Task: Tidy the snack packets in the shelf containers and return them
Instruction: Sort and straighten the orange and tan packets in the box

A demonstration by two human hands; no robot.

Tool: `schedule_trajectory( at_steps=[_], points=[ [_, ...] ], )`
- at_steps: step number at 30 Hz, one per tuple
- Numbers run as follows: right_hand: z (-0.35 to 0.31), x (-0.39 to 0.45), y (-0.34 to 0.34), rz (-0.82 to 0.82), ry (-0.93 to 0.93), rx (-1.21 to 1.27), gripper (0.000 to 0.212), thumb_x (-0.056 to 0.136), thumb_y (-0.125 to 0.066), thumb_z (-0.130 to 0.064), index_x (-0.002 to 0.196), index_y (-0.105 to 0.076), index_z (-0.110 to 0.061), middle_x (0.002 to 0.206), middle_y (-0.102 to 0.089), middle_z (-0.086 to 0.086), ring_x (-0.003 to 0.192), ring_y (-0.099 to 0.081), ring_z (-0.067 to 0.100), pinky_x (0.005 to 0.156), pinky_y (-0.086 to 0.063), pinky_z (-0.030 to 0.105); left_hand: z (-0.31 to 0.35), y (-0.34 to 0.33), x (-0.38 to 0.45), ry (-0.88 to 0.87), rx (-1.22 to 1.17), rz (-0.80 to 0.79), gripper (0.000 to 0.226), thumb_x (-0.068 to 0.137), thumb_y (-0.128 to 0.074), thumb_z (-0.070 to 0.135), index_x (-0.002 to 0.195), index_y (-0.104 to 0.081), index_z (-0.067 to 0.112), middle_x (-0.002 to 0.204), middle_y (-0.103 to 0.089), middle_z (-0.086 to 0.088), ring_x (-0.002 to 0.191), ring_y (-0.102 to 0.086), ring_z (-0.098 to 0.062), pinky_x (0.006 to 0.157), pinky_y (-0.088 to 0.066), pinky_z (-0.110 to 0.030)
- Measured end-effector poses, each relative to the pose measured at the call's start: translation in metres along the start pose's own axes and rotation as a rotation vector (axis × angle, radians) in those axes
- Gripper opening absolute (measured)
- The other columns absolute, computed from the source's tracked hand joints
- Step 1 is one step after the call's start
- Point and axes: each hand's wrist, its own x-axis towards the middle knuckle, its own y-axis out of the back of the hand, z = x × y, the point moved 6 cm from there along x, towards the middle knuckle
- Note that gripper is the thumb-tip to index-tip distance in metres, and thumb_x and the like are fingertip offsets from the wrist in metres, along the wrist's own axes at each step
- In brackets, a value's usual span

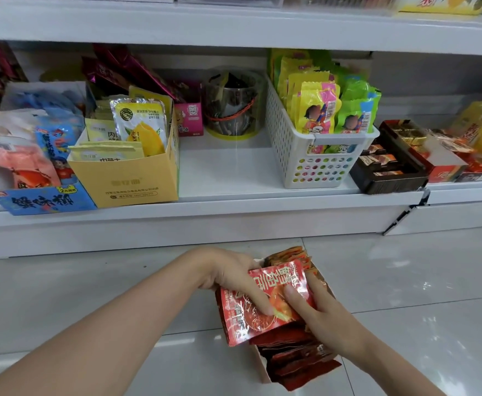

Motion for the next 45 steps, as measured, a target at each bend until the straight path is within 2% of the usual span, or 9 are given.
schedule_trajectory(
  at_steps=[7, 12, 17, 21, 23, 29, 37, 42, 45],
  points=[
    [-0.003, -0.002, 0.002, 0.032, 0.059, -0.04, 0.081, 0.066, -0.054, -0.087, 0.136, -0.036, -0.049, 0.116, -0.067, -0.018, 0.102, -0.067, 0.0, 0.093, -0.056, 0.029, 0.006, 0.003, 0.006, -0.001, 0.091, 0.129, 0.069, 0.07, -0.089, 0.033, 0.127, -0.051, 0.023, 0.119, -0.067, 0.001, 0.098, -0.072, -0.018, 0.087, -0.06, -0.039],
    [-0.002, -0.008, 0.005, 0.049, 0.05, -0.042, 0.092, 0.051, -0.055, -0.097, 0.124, -0.046, -0.041, 0.098, -0.075, -0.016, 0.094, -0.069, -0.002, 0.092, -0.053, 0.028, -0.02, 0.013, 0.001, -0.147, -0.284, 0.274, 0.072, 0.069, -0.091, 0.019, 0.128, -0.052, 0.028, 0.114, -0.069, -0.001, 0.089, -0.075, -0.018, 0.076, -0.062, -0.035],
    [-0.013, -0.021, 0.009, 0.089, 0.121, -0.303, 0.069, 0.059, -0.046, -0.097, 0.105, -0.053, -0.046, 0.093, -0.069, -0.031, 0.086, -0.063, -0.011, 0.068, -0.046, 0.009, -0.036, 0.018, -0.01, -0.346, -0.654, 0.592, 0.085, 0.054, -0.097, 0.022, 0.125, -0.051, 0.032, 0.11, -0.073, -0.001, 0.088, -0.075, -0.018, 0.073, -0.062, -0.037],
    [-0.024, -0.025, 0.005, 0.09, 0.326, -0.425, 0.028, 0.082, -0.066, -0.062, 0.094, -0.072, -0.037, 0.091, -0.069, -0.028, 0.092, -0.063, -0.008, 0.075, -0.044, 0.007, -0.027, 0.029, -0.019, -0.5, -0.72, 0.739, 0.075, 0.052, -0.096, 0.023, 0.113, -0.056, 0.038, 0.1, -0.075, 0.008, 0.086, -0.075, -0.015, 0.065, -0.06, -0.029],
    [-0.023, -0.025, 0.001, 0.032, 0.342, -0.424, 0.026, 0.084, -0.067, -0.058, 0.091, -0.076, -0.034, 0.095, -0.07, -0.028, 0.097, -0.063, -0.008, 0.081, -0.045, 0.008, -0.019, 0.035, -0.023, -0.559, -0.769, 0.789, 0.069, 0.055, -0.096, 0.022, 0.108, -0.056, 0.038, 0.096, -0.075, 0.012, 0.084, -0.075, -0.014, 0.061, -0.059, -0.025],
    [-0.009, -0.025, 0.003, 0.059, 0.213, -0.139, 0.06, 0.068, -0.065, -0.076, 0.113, -0.055, -0.037, 0.1, -0.071, -0.02, 0.092, -0.071, 0.004, 0.086, -0.056, 0.028, -0.027, 0.005, -0.003, -0.533, -0.764, 0.843, 0.07, 0.055, -0.097, 0.023, 0.109, -0.055, 0.037, 0.099, -0.075, 0.011, 0.088, -0.074, -0.011, 0.067, -0.06, -0.029],
    [-0.017, -0.008, 0.001, 0.236, 0.234, -0.295, 0.066, 0.089, -0.063, -0.054, 0.145, -0.031, -0.042, 0.094, -0.069, -0.025, 0.08, -0.07, -0.002, 0.084, -0.054, 0.026, -0.016, -0.003, 0.002, -0.562, -0.682, 0.91, 0.063, 0.062, -0.094, 0.027, 0.105, -0.051, 0.043, 0.102, -0.071, 0.016, 0.091, -0.071, -0.002, 0.071, -0.06, -0.025],
    [-0.016, -0.001, 0.004, 0.308, 0.218, -0.367, 0.04, 0.088, -0.063, -0.054, 0.121, -0.044, -0.041, 0.094, -0.07, -0.023, 0.085, -0.067, -0.002, 0.07, -0.044, 0.009, -0.017, -0.013, 0.01, -0.573, -0.646, 0.856, 0.067, 0.046, -0.091, 0.039, 0.098, -0.051, 0.053, 0.099, -0.07, 0.022, 0.093, -0.07, -0.002, 0.074, -0.059, -0.023],
    [-0.022, 0.0, 0.004, 0.335, 0.237, -0.375, 0.034, 0.083, -0.068, -0.055, 0.108, -0.046, -0.046, 0.088, -0.067, -0.027, 0.079, -0.063, -0.007, 0.063, -0.042, 0.006, -0.019, -0.017, 0.016, -0.573, -0.663, 0.893, 0.069, 0.053, -0.092, 0.025, 0.103, -0.049, 0.048, 0.098, -0.071, 0.016, 0.09, -0.07, 0.0, 0.07, -0.055, -0.015]
  ],
)
